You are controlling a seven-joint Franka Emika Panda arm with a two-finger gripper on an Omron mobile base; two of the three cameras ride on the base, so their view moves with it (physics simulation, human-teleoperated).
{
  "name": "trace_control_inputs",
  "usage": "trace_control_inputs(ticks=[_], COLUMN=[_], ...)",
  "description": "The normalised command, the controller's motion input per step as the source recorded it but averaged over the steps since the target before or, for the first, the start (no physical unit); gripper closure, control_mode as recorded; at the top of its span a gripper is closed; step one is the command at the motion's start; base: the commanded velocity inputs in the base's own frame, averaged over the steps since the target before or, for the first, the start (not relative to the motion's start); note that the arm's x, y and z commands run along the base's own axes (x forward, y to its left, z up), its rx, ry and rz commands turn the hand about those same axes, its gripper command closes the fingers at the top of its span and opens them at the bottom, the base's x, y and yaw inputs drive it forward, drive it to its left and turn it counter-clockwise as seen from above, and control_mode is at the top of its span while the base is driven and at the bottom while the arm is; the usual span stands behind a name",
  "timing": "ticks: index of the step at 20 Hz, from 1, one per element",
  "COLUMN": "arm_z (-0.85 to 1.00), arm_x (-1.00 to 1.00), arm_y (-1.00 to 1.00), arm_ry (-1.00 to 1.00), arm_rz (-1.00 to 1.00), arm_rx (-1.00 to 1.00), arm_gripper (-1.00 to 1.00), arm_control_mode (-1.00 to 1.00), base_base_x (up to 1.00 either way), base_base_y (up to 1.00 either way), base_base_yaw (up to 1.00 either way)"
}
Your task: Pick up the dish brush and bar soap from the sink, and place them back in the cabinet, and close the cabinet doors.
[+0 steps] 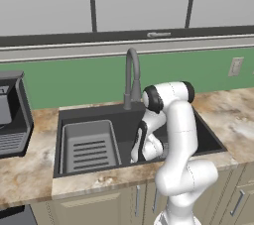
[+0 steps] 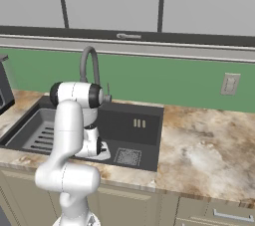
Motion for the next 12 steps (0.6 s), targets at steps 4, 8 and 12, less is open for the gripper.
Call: trace_control_inputs(ticks=[4,8,12], arm_z=[0.0,0.0,0.0], arm_x=[0.0,0.0,0.0], arm_y=[0.0,0.0,0.0], arm_ry=[0.0,0.0,0.0], arm_rz=[0.0,0.0,0.0], arm_rx=[0.0,0.0,0.0], arm_gripper=[1.0,1.0,1.0], arm_control_mode=[-1.0,-1.0,-1.0], base_base_x=[0.0,0.0,0.0], base_base_y=[0.0,0.0,0.0], base_base_yaw=[0.0,0.0,0.0])
